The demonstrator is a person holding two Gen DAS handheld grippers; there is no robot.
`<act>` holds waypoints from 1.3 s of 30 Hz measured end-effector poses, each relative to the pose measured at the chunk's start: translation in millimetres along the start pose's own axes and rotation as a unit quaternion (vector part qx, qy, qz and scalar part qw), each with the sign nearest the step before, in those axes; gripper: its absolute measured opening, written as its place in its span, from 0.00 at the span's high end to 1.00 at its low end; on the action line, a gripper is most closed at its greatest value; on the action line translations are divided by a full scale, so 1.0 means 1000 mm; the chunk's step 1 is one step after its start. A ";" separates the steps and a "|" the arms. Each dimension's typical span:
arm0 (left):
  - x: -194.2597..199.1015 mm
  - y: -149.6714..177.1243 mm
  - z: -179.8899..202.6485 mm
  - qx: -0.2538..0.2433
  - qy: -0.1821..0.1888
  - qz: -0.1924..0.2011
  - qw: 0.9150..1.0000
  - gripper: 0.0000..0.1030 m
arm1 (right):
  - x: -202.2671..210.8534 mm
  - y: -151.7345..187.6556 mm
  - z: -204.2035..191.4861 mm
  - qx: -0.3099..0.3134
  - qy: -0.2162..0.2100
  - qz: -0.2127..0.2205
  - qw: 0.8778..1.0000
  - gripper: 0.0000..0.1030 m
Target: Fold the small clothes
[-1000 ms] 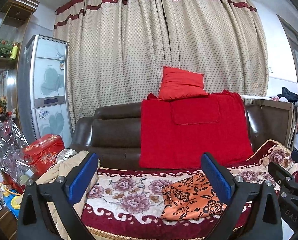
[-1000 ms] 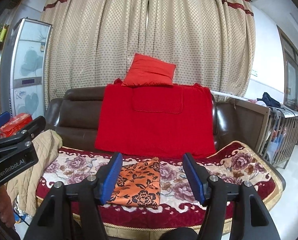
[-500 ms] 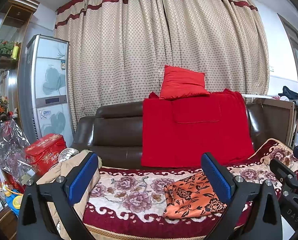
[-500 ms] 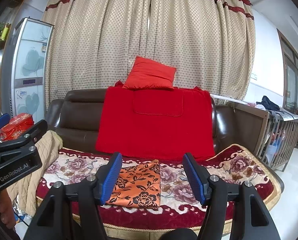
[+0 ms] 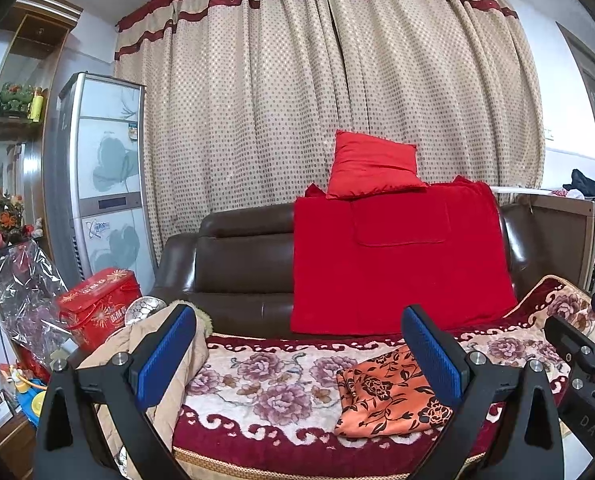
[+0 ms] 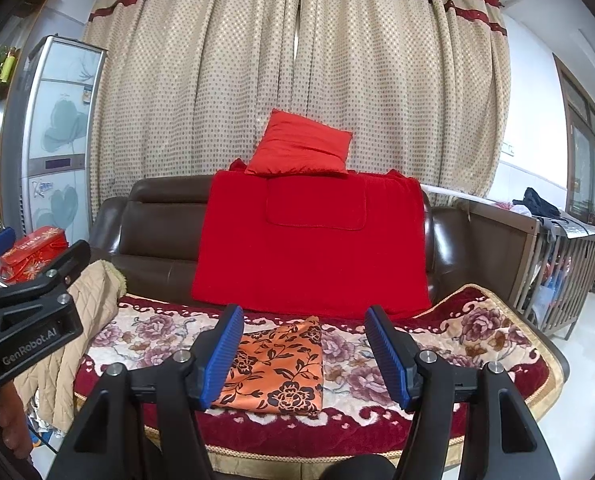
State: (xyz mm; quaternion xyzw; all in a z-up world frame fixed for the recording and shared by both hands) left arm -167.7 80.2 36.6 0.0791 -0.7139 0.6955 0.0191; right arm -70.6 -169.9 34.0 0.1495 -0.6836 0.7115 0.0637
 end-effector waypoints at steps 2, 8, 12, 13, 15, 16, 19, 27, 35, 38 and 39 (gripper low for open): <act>-0.001 0.001 -0.002 0.002 -0.001 -0.002 1.000 0.01 | 0.001 -0.001 -0.002 0.003 0.001 0.003 1.000 0.35; -0.001 0.000 -0.002 0.005 -0.004 -0.002 1.000 0.01 | 0.002 -0.001 -0.004 0.003 -0.002 0.005 1.000 0.35; -0.001 0.001 -0.001 0.003 -0.003 -0.002 1.000 0.01 | 0.001 -0.001 -0.003 0.003 -0.002 0.006 1.000 0.35; -0.001 0.000 -0.001 0.003 -0.003 -0.002 1.000 0.01 | 0.001 -0.001 -0.003 0.002 -0.002 0.006 1.000 0.35; -0.001 0.000 0.000 0.002 -0.002 -0.002 1.000 0.01 | 0.001 0.000 -0.003 0.001 -0.002 0.007 1.000 0.35; -0.001 0.000 0.000 0.002 -0.002 -0.002 1.000 0.01 | 0.001 0.000 -0.003 0.001 -0.002 0.007 1.000 0.34; -0.001 0.000 0.000 0.002 -0.002 -0.003 1.000 0.01 | 0.002 0.000 -0.002 0.001 -0.002 0.007 1.000 0.34; -0.003 0.000 0.000 0.005 0.000 -0.002 1.000 0.01 | 0.000 -0.002 -0.002 0.003 0.003 0.008 1.000 0.34; -0.016 0.001 -0.002 0.001 -0.001 -0.010 1.000 0.01 | -0.013 -0.005 -0.005 0.004 0.005 0.001 1.000 0.34; -0.023 0.002 -0.003 0.002 -0.001 -0.015 1.000 0.01 | -0.019 -0.005 -0.007 0.007 0.007 -0.004 1.000 0.34; -0.025 0.002 -0.003 0.003 -0.002 -0.016 1.000 0.01 | -0.021 -0.005 -0.008 0.007 0.008 -0.006 1.000 0.34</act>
Point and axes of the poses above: each gripper's, at about its wrist camera, not at the fingertips, and x roughly against the way its jaws point, z to its right, y to its underside, the point moved 2 cm from there along -x, roughly the way its jaws point, and after that the axes turned 5 degrees about y, right-handed, at the moved point
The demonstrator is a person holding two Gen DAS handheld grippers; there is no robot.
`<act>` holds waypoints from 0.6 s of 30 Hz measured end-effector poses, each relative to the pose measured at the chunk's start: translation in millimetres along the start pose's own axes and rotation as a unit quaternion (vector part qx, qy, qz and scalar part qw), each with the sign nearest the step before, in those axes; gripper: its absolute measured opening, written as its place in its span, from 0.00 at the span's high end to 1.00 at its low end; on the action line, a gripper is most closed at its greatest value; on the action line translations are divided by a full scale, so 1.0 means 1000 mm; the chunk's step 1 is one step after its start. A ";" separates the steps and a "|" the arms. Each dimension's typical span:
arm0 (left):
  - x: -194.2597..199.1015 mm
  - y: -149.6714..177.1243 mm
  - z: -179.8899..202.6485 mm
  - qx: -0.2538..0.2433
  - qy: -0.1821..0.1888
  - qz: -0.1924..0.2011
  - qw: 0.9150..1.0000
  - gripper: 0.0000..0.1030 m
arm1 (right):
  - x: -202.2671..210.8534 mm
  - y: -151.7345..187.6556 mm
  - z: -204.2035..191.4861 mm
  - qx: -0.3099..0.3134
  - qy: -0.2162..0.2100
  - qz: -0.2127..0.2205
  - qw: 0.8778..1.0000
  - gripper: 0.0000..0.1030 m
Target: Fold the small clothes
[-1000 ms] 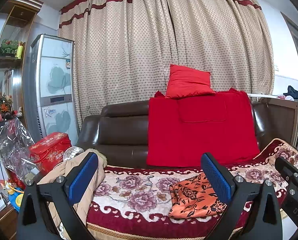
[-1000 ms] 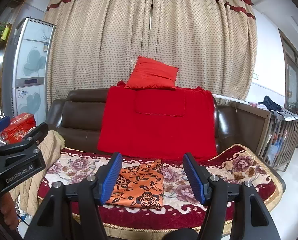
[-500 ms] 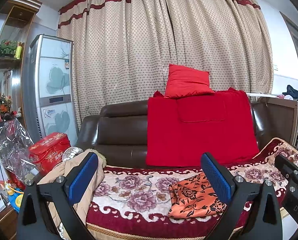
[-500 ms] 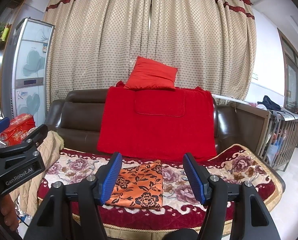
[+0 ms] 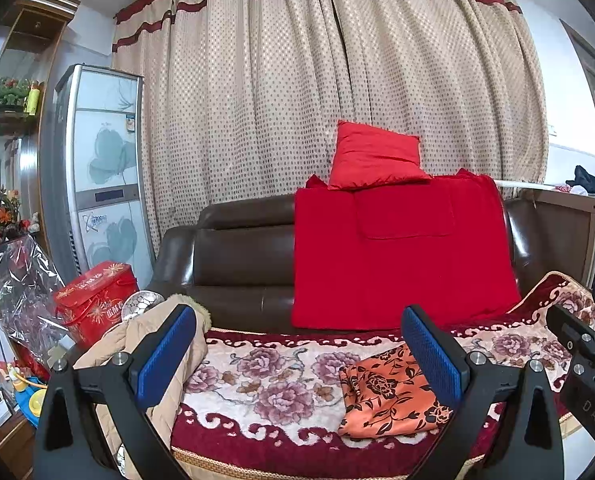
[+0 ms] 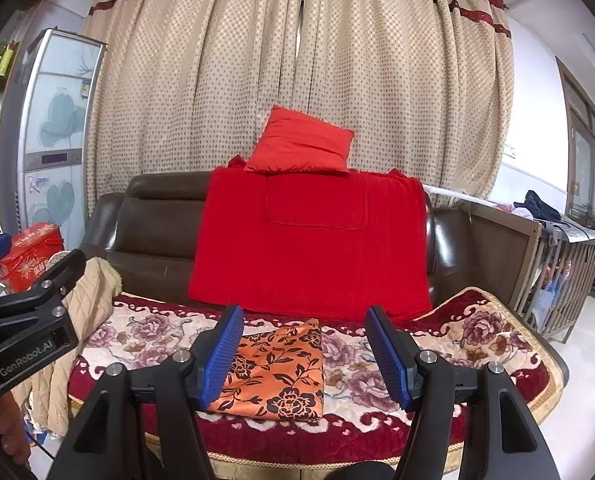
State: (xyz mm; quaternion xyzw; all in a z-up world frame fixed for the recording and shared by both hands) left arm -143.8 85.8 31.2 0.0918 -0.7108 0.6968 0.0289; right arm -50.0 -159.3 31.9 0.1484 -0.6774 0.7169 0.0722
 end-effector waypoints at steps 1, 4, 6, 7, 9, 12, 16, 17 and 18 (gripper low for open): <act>-0.002 0.001 -0.001 0.001 0.000 -0.002 1.000 0.01 | -0.002 0.000 -0.001 0.000 0.001 -0.002 1.000 0.34; -0.012 0.005 -0.003 0.000 0.002 -0.011 1.000 0.01 | -0.013 0.001 -0.003 0.002 0.005 -0.011 1.000 0.34; -0.018 0.009 -0.003 0.001 0.002 -0.018 1.000 0.01 | -0.020 0.002 -0.004 0.004 0.007 -0.018 1.000 0.34; -0.021 0.010 -0.004 0.001 0.002 -0.021 1.000 0.01 | -0.024 0.002 -0.005 0.005 0.008 -0.022 1.000 0.34; -0.028 0.014 -0.006 0.002 0.002 -0.030 1.000 0.01 | -0.033 0.003 -0.008 0.008 0.008 -0.030 0.999 0.34; -0.041 0.019 -0.009 0.001 -0.003 -0.046 0.999 0.01 | -0.048 0.005 -0.014 0.013 0.007 -0.041 0.999 0.34; -0.059 0.027 -0.012 0.001 -0.007 -0.067 0.998 0.01 | -0.072 0.011 -0.023 0.019 -0.002 -0.063 0.998 0.34; -0.067 0.031 -0.012 -0.002 -0.009 -0.074 0.997 0.01 | -0.077 0.014 -0.025 0.020 -0.004 -0.069 0.997 0.34; -0.072 0.033 -0.011 -0.004 -0.010 -0.078 0.997 0.01 | -0.084 0.018 -0.027 0.021 -0.007 -0.076 0.997 0.34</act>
Point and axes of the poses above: each gripper's, at about its wrist camera, not at the fingertips, and x roughly against the way its jaws point, z to its right, y to its underside, the point moved 2 cm from there along -x, roughly the way its jaws point, and after that the axes turned 5 degrees about y, right-handed, at the moved point
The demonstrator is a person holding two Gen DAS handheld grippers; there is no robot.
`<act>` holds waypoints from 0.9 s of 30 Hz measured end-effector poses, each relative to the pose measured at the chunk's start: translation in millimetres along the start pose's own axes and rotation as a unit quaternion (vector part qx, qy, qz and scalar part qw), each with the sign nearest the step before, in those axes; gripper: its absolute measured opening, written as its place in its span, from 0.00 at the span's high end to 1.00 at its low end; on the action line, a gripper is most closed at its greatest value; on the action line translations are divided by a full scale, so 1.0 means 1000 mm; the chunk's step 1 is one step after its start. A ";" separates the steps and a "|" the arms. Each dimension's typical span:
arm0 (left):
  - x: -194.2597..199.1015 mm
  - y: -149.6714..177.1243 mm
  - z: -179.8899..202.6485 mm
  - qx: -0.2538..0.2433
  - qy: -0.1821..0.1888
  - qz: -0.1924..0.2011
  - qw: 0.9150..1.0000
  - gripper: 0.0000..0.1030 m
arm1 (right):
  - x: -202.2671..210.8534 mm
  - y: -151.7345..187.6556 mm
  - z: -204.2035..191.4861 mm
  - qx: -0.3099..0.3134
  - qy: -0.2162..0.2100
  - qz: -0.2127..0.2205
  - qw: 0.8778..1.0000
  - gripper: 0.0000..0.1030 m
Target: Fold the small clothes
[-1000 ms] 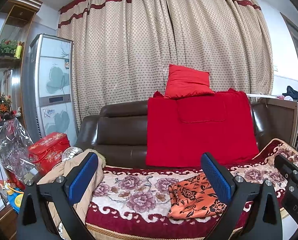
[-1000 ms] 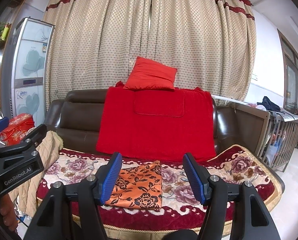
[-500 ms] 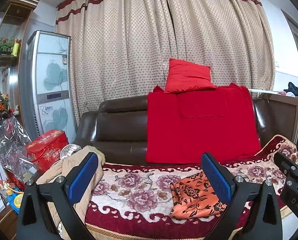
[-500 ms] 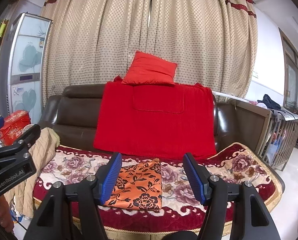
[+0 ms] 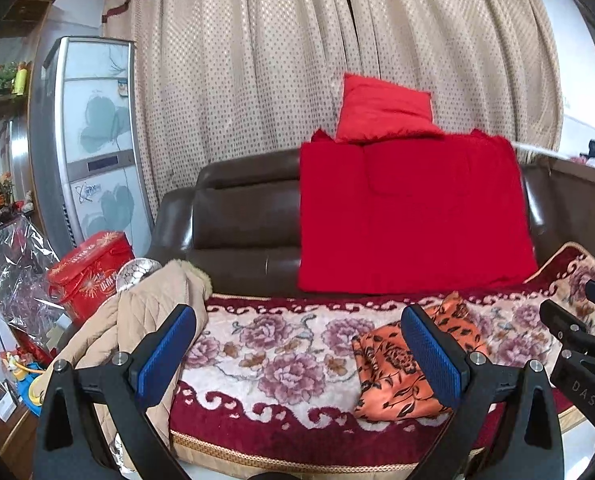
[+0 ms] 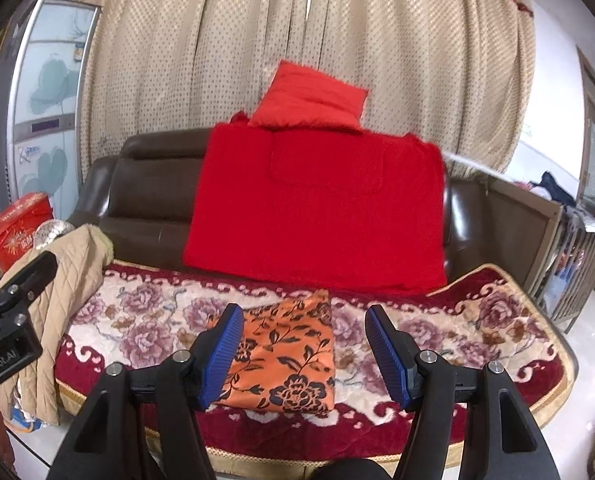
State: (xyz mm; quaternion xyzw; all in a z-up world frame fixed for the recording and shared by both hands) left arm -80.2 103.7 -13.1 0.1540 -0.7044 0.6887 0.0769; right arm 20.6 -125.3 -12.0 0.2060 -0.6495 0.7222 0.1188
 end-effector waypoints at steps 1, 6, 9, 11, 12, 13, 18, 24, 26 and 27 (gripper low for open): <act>-0.007 0.003 0.001 -0.001 -0.001 -0.008 1.000 0.01 | -0.008 0.003 -0.002 0.002 -0.002 -0.008 1.000 0.34; -0.037 0.016 0.006 0.000 0.003 -0.039 0.999 0.01 | -0.048 0.016 -0.004 0.003 -0.011 -0.052 0.999 0.34; -0.052 0.021 0.012 -0.005 0.004 -0.051 0.999 0.01 | -0.065 0.023 -0.004 0.003 -0.013 -0.067 0.998 0.34; -0.063 0.026 0.017 -0.010 0.006 -0.063 0.998 0.01 | -0.077 0.028 -0.004 0.004 -0.013 -0.078 0.997 0.34; -0.068 0.028 0.019 -0.012 0.006 -0.068 0.998 0.01 | -0.081 0.031 -0.004 0.004 -0.013 -0.083 0.996 0.34; -0.074 0.031 0.022 -0.015 0.006 -0.075 0.997 0.01 | -0.087 0.033 -0.005 0.003 -0.013 -0.088 0.996 0.34; -0.097 0.043 0.030 -0.022 0.007 -0.098 0.995 0.01 | -0.114 0.048 -0.009 0.007 -0.017 -0.117 0.993 0.34; -0.124 0.063 0.040 -0.035 0.011 -0.132 0.991 0.01 | -0.143 0.072 -0.014 0.012 -0.022 -0.156 0.987 0.34; -0.132 0.071 0.044 -0.040 0.014 -0.143 0.989 0.01 | -0.152 0.083 -0.016 0.014 -0.025 -0.172 0.985 0.34; -0.135 0.073 0.045 -0.041 0.014 -0.146 0.988 0.01 | -0.155 0.087 -0.017 0.015 -0.026 -0.179 0.983 0.34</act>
Point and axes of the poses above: each gripper's, at about its wrist camera, not at the fingertips, and x roughly against the way its jaws point, z to its right, y to its underside, the point moved 2 cm from there along -x, roughly the way its jaws point, and after that the axes turned 5 degrees about y, right-handed, at the moved point
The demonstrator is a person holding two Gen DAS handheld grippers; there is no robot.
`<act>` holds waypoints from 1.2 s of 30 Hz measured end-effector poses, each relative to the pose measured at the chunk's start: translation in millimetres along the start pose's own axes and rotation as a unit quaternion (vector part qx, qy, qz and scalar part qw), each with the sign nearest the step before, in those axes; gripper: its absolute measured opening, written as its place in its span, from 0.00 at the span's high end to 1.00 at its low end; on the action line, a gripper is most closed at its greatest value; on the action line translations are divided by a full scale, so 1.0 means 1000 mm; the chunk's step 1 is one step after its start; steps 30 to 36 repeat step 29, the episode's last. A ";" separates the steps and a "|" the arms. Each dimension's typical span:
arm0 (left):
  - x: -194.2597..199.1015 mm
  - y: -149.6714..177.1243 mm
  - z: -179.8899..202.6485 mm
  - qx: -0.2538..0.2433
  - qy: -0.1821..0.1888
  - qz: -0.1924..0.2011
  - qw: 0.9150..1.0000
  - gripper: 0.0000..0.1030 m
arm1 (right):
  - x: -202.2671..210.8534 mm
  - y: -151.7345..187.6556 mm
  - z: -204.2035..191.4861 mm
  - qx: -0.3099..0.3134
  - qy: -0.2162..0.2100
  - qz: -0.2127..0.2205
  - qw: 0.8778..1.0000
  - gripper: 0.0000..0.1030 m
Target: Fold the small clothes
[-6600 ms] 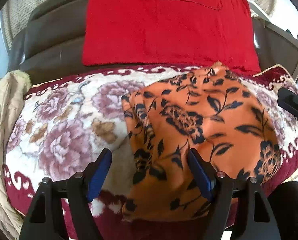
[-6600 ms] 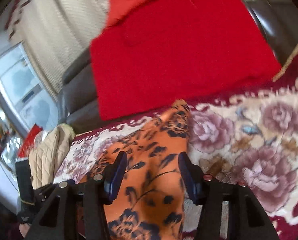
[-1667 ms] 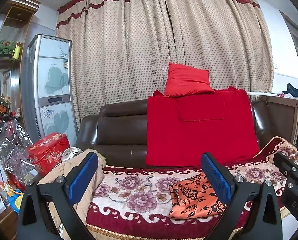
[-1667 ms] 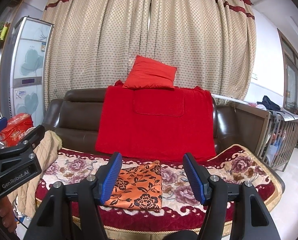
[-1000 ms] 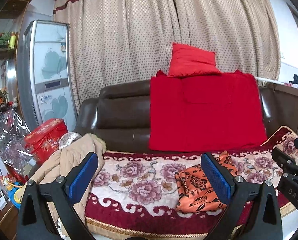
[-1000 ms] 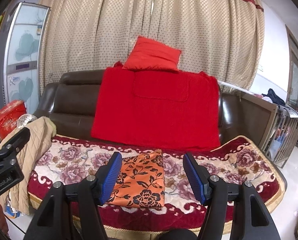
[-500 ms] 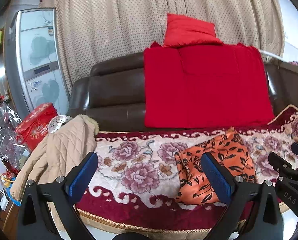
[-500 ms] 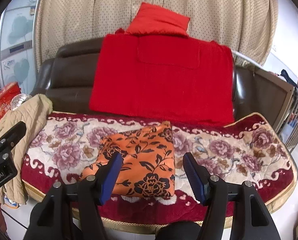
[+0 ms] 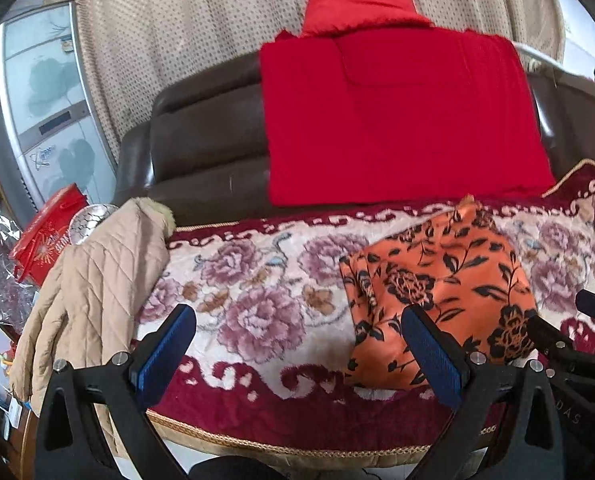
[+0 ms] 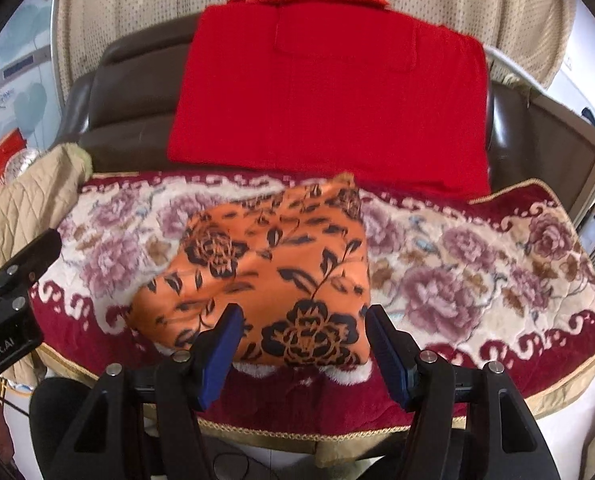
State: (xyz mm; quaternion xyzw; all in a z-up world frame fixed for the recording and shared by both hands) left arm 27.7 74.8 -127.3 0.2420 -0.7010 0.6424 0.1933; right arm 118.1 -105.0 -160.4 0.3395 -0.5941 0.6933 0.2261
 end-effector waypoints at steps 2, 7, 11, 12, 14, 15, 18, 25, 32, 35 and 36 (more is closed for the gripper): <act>-0.005 0.001 0.001 0.000 0.001 -0.006 1.000 0.01 | -0.008 0.004 -0.001 0.001 -0.001 -0.010 1.000 0.34; -0.008 0.001 -0.001 0.007 0.000 -0.006 1.000 0.01 | -0.013 0.002 0.000 -0.003 0.003 -0.011 1.000 0.34; -0.007 0.002 -0.005 0.014 0.000 -0.005 1.000 0.01 | -0.012 0.001 0.000 -0.002 0.007 -0.009 1.000 0.34; -0.007 0.004 -0.006 0.016 0.001 -0.005 1.000 0.01 | -0.011 0.000 0.000 -0.001 0.007 -0.009 1.000 0.34; -0.006 0.006 -0.007 0.018 0.003 -0.007 1.000 0.01 | -0.009 0.000 0.000 0.000 0.009 -0.008 1.000 0.34; -0.006 0.007 -0.008 0.019 0.003 -0.007 1.000 0.01 | -0.008 0.001 0.000 0.000 0.010 -0.008 1.000 0.34; -0.004 0.010 -0.009 0.022 0.006 -0.006 1.000 0.01 | -0.004 0.002 -0.002 0.002 0.014 -0.007 1.000 0.34; -0.002 0.006 -0.015 0.031 0.016 0.004 0.999 0.01 | 0.003 0.002 -0.004 0.004 0.022 -0.003 1.000 0.34; -0.011 -0.002 -0.024 0.042 0.030 0.005 0.999 0.01 | 0.001 -0.004 -0.003 0.002 0.025 0.001 1.000 0.34; -0.011 -0.002 -0.024 0.042 0.030 0.005 0.999 0.01 | 0.001 -0.004 -0.003 0.002 0.025 0.001 1.000 0.34; -0.011 -0.002 -0.024 0.042 0.030 0.005 0.999 0.01 | 0.001 -0.004 -0.003 0.002 0.025 0.001 1.000 0.34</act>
Point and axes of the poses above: each gripper's, at about its wrist camera, not at the fingertips, and x roughly against the way its jaws point, z to its right, y to its underside, the point moved 2 cm from there along -x, roughly the way its jaws point, and after that the axes turned 5 degrees about y, right-handed, at the moved point
